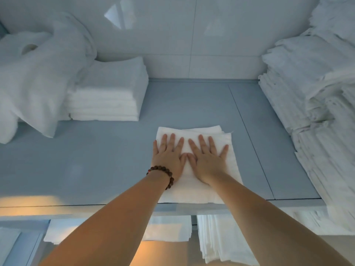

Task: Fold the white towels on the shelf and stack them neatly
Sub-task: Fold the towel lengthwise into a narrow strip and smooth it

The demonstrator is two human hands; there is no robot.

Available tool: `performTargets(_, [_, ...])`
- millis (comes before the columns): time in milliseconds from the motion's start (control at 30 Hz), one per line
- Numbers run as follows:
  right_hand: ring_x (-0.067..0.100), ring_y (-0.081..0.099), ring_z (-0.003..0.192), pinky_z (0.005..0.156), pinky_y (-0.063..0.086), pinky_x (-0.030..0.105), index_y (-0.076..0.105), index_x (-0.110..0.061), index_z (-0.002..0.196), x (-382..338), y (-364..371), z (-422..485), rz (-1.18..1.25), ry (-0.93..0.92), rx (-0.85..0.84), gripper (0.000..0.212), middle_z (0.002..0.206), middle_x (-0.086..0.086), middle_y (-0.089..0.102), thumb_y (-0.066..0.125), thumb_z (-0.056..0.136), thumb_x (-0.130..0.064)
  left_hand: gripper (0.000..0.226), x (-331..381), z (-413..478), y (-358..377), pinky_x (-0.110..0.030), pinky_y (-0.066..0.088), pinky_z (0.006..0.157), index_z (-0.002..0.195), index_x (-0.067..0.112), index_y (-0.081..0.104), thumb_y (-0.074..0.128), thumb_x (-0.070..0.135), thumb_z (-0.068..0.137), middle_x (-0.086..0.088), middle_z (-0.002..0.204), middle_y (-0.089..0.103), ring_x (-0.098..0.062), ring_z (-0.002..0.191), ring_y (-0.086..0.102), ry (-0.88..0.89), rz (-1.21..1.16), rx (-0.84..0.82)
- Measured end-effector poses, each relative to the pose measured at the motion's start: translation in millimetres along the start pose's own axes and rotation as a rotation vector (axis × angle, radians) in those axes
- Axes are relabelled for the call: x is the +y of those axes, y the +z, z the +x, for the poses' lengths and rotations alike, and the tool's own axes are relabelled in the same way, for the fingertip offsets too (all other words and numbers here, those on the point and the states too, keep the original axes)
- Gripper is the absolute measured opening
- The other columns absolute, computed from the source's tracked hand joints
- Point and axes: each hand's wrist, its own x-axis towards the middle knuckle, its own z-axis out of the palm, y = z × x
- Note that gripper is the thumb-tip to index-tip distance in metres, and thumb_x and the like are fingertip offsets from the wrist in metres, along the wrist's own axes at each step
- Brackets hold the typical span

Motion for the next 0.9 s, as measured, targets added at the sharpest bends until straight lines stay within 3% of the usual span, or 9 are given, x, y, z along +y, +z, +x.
performTargets(200, [0.026, -0.024, 0.142, 0.103, -0.013, 0.070, -0.009, -0.040, 0.147, -21.3, -6.1, -34.5, -0.003, 0.027, -0.042, 0.053, 0.156, -0.005, -0.020, 0.014, 0.099, -0.045, 0.055, 20.1, -39.2, -4.5, -0.049, -0.014, 0.114, 0.150, 0.024, -0.008, 0.008, 0.034, 0.098, -0.002, 0.158, -0.014, -0.024, 0.144, -0.017, -0.022, 0.010, 0.051])
performTargets(367, [0.027, -0.024, 0.142, 0.103, -0.011, 0.069, -0.020, -0.039, 0.143, -30.4, 21.3, -37.7, -0.059, 0.048, 0.030, 0.054, 0.155, -0.004, -0.025, -0.005, 0.092, -0.048, 0.074, 12.0, -47.5, 19.9, -0.041, -0.008, 0.117, 0.150, 0.030, -0.004, -0.019, 0.042, 0.079, 0.003, 0.158, -0.009, -0.019, 0.144, -0.017, -0.019, -0.077, 0.102])
performTargets(433, [0.026, -0.023, 0.142, 0.105, -0.011, 0.067, -0.020, -0.040, 0.143, -27.9, 21.7, -34.8, -0.075, 0.019, 0.061, 0.059, 0.155, -0.005, -0.024, -0.015, 0.084, -0.049, 0.069, 11.6, -45.7, 20.8, -0.041, -0.006, 0.118, 0.150, 0.031, -0.001, -0.013, 0.042, 0.083, 0.004, 0.159, -0.007, -0.018, 0.144, -0.015, -0.032, -0.095, 0.130])
performTargets(533, [0.018, -0.020, 0.143, 0.112, -0.012, 0.057, -0.015, -0.040, 0.145, -7.9, 22.1, -38.2, -0.058, -0.022, 0.091, 0.056, 0.156, -0.007, -0.020, -0.003, 0.091, -0.052, 0.060, 8.2, -49.0, 21.0, -0.040, -0.005, 0.118, 0.150, 0.030, -0.003, 0.008, 0.043, 0.093, 0.003, 0.158, -0.010, -0.017, 0.144, -0.017, -0.018, -0.085, 0.107])
performTargets(633, [0.013, -0.018, 0.143, 0.116, -0.012, 0.047, -0.011, -0.036, 0.147, 7.7, 23.1, -45.1, -0.027, 0.009, 0.133, 0.059, 0.157, -0.007, -0.015, 0.000, 0.091, -0.054, 0.071, -0.9, -52.8, 23.1, -0.037, -0.007, 0.118, 0.150, 0.029, -0.006, 0.003, 0.055, 0.085, 0.004, 0.157, -0.013, -0.015, 0.144, -0.017, 0.006, -0.087, 0.103])
performTargets(767, [0.012, -0.016, 0.144, 0.116, -0.010, 0.047, -0.011, -0.034, 0.148, 17.2, 23.9, -45.9, 0.080, 0.192, 0.138, 0.057, 0.156, -0.009, -0.016, 0.002, 0.095, -0.049, 0.081, -2.7, -55.5, 25.3, -0.033, -0.008, 0.117, 0.150, 0.024, -0.008, -0.004, 0.059, 0.077, 0.007, 0.157, -0.014, -0.011, 0.143, -0.017, -0.020, -0.155, 0.108])
performTargets(900, [0.017, -0.014, 0.145, 0.115, -0.008, 0.052, -0.016, -0.033, 0.147, 25.6, 16.2, -47.1, 0.125, 0.323, 0.062, 0.055, 0.156, -0.009, -0.021, 0.004, 0.097, -0.047, 0.069, -1.2, -55.0, 22.5, -0.033, -0.009, 0.117, 0.150, 0.020, -0.010, 0.018, 0.049, 0.094, 0.007, 0.157, -0.016, -0.009, 0.142, -0.019, -0.058, -0.230, 0.106])
